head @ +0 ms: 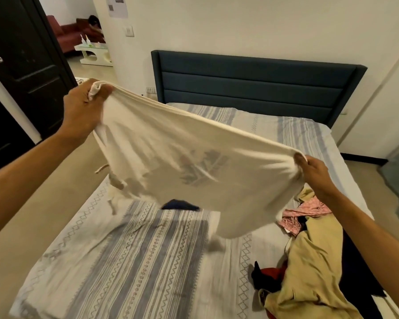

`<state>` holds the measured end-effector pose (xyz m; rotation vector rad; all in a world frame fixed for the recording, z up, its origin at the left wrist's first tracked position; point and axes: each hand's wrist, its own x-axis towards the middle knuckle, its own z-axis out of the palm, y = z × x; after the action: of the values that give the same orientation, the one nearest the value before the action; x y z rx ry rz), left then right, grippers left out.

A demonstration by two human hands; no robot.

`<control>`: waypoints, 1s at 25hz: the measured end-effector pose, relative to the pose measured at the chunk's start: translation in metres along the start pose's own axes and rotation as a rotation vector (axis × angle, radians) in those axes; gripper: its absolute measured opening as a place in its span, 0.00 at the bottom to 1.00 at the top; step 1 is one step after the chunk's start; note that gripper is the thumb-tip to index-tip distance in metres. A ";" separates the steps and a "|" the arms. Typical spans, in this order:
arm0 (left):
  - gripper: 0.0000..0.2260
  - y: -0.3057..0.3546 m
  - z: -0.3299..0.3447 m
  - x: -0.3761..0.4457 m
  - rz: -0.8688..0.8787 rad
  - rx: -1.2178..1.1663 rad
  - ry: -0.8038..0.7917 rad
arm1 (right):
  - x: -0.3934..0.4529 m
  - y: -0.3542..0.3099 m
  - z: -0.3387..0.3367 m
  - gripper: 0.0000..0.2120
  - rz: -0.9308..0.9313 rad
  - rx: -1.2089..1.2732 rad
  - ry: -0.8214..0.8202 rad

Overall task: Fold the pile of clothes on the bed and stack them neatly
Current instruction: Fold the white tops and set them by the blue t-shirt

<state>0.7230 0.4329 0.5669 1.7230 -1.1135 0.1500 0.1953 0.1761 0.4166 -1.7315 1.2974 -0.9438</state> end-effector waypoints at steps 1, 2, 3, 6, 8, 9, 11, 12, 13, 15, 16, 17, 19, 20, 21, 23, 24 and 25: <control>0.14 -0.003 -0.003 -0.002 0.000 0.011 0.015 | -0.003 -0.003 -0.001 0.21 -0.016 0.051 0.012; 0.14 -0.007 -0.007 -0.006 -0.009 0.025 0.021 | -0.005 -0.007 -0.003 0.22 -0.015 0.059 -0.009; 0.14 -0.013 -0.012 -0.011 -0.021 0.047 0.017 | -0.009 -0.008 -0.005 0.23 0.001 0.046 -0.051; 0.16 -0.041 -0.033 -0.039 -0.049 0.112 -0.017 | -0.038 -0.013 -0.018 0.26 0.093 -0.046 -0.271; 0.17 -0.065 -0.052 -0.062 -0.068 0.119 -0.048 | -0.070 -0.018 -0.028 0.26 0.185 -0.075 -0.465; 0.16 -0.077 -0.063 -0.076 -0.085 0.118 -0.064 | -0.091 -0.019 -0.030 0.23 0.213 -0.122 -0.572; 0.14 -0.103 -0.086 -0.113 -0.145 0.124 -0.099 | -0.139 -0.016 -0.029 0.14 0.221 -0.354 -0.742; 0.13 -0.114 -0.098 -0.135 -0.171 0.130 -0.129 | -0.161 -0.005 -0.025 0.13 0.215 -0.513 -0.817; 0.12 -0.124 -0.110 -0.158 -0.190 0.140 -0.166 | -0.185 0.009 -0.021 0.14 0.214 -0.666 -0.869; 0.10 -0.137 -0.133 -0.208 -0.192 0.139 -0.251 | -0.235 0.038 -0.011 0.15 0.238 -0.925 -0.906; 0.07 -0.140 -0.147 -0.234 -0.179 0.131 -0.281 | -0.260 0.053 -0.007 0.15 0.258 -1.004 -0.893; 0.05 -0.142 -0.160 -0.254 -0.165 0.120 -0.294 | -0.282 0.060 -0.006 0.17 0.276 -1.049 -0.882; 0.04 -0.143 -0.193 -0.288 -0.135 0.110 -0.315 | -0.323 0.055 -0.006 0.17 0.295 -1.084 -0.855; 0.04 -0.143 -0.211 -0.298 -0.124 0.112 -0.327 | -0.337 0.045 -0.008 0.17 0.306 -1.089 -0.833; 0.04 -0.144 -0.226 -0.301 -0.116 0.121 -0.329 | -0.346 0.036 -0.013 0.16 0.308 -1.081 -0.797; 0.04 -0.149 -0.252 -0.298 -0.110 0.121 -0.284 | -0.352 0.015 -0.022 0.14 0.255 -1.076 -0.723; 0.05 -0.153 -0.261 -0.292 -0.114 0.117 -0.257 | -0.350 0.003 -0.027 0.14 0.223 -1.062 -0.684; 0.08 -0.158 -0.267 -0.286 -0.131 0.116 -0.239 | -0.345 -0.007 -0.030 0.14 0.191 -1.036 -0.645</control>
<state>0.7817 0.8236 0.4190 1.9496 -1.1780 -0.0775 0.0985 0.5083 0.3963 -2.2877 1.5353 0.5256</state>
